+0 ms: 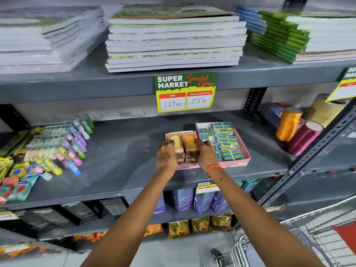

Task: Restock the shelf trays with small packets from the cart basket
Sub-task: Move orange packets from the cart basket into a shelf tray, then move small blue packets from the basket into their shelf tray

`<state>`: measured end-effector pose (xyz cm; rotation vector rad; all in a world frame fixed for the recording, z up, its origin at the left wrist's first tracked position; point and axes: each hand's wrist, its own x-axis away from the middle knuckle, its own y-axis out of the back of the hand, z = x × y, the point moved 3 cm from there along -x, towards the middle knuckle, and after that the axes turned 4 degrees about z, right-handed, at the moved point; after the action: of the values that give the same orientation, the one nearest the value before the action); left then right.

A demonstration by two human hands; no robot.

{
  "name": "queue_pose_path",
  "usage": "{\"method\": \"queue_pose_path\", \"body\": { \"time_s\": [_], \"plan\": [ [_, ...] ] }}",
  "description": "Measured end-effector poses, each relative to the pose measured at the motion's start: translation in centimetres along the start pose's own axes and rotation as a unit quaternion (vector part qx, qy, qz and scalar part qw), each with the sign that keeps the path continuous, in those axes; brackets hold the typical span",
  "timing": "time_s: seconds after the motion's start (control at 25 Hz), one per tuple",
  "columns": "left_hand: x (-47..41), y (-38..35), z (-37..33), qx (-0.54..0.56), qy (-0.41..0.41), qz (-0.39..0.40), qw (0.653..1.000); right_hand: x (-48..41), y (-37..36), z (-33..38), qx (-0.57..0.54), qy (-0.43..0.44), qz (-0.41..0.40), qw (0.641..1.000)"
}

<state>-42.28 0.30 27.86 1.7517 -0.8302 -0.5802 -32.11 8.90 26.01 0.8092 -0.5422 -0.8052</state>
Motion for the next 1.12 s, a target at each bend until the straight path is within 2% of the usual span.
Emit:
{"method": "queue_pose_path", "body": {
  "time_s": [0.16,0.36,0.44,0.6,0.72,0.8,1.0,1.12],
  "plan": [
    [-0.3,-0.4,0.2,0.016,-0.001,0.005,1.0,0.0,0.0,0.1,-0.011,0.003,-0.016,1.0],
    [0.0,0.0,-0.4,0.019,0.011,0.01,1.0,0.2,0.7,-0.1,0.034,0.007,-0.023,0.999],
    [0.1,0.4,-1.8,0.028,-0.023,-0.044,0.998,0.7,1.7,-0.8,0.036,0.02,-0.066,0.997],
    [1.1,-0.5,-7.1,0.083,-0.147,-0.119,0.979,2.8,4.4,-4.3,0.039,0.008,-0.214,0.976],
    [2.6,-3.6,-11.3,0.121,-0.212,-0.128,0.961,5.2,6.3,-8.5,0.056,-0.038,-0.281,0.957],
    [4.4,-6.4,-14.6,0.128,-0.261,-0.094,0.952,7.4,7.3,-12.7,0.069,-0.089,-0.304,0.946],
    [9.8,-13.9,-20.7,0.155,-0.362,-0.033,0.919,13.8,6.3,-23.6,0.063,-0.227,-0.3,0.925],
    [13.9,-19.0,-24.4,0.195,-0.405,0.042,0.892,18.4,4.2,-30.3,0.038,-0.314,-0.285,0.905]
  ]
}}
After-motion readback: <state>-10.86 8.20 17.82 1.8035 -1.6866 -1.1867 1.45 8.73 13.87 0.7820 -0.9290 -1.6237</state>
